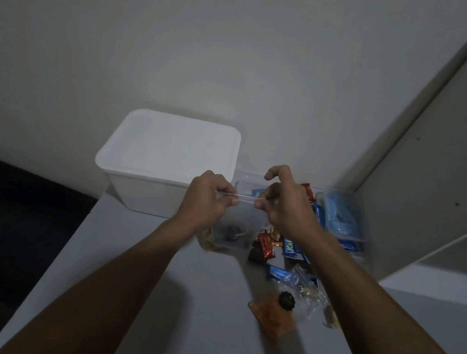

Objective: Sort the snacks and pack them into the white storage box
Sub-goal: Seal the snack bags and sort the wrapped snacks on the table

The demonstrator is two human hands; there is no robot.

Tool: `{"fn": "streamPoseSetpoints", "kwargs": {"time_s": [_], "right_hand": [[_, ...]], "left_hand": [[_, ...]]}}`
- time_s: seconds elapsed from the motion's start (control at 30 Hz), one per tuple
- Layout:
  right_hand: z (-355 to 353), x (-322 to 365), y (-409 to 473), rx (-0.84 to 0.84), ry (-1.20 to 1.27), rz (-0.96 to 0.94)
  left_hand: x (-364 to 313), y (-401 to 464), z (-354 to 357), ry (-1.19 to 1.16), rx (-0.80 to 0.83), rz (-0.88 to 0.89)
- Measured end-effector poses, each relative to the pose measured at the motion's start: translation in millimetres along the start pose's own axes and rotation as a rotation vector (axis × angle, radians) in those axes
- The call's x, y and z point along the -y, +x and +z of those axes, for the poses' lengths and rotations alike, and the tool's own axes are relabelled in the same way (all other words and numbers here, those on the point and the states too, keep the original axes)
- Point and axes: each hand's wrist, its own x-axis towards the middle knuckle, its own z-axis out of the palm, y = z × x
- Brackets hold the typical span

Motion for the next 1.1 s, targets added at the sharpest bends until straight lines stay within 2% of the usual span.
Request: {"fn": "streamPoseSetpoints", "kwargs": {"time_s": [0.17,0.37,0.57,0.73,0.8,0.87,0.93,1.0,1.1], "right_hand": [[-6,-3,-3,0.000,-0.011,-0.020],[-11,-8,-6,-0.027,0.011,0.020],[-9,-9,-10,-0.019,0.047,0.027],[-8,-15,-15,-0.103,0.049,0.039],[-6,-16,-18,-0.130,0.053,0.029],[-4,-16,-22,-0.142,0.068,0.023],[-3,-16,-25,-0.149,0.087,0.025],[-1,-17,-27,-0.155,0.101,0.030],[-1,-18,-29,-0.124,0.162,0.071]], "left_hand": [[7,3,-2,-0.012,-0.037,-0.020],[5,5,-15,-0.167,0.031,-0.119],[9,6,-14,-0.156,0.006,-0.167],[1,-3,-2,-0.035,-0.248,-0.148],[-5,-6,6,-0.086,-0.148,-0.262],[-9,-6,14,-0.307,0.028,-0.445],[-9,-3,17,-0.503,0.139,-0.592],[-8,-2,19,-0.621,0.175,-0.667],[-4,0,23,-0.668,0.179,-0.674]]}}
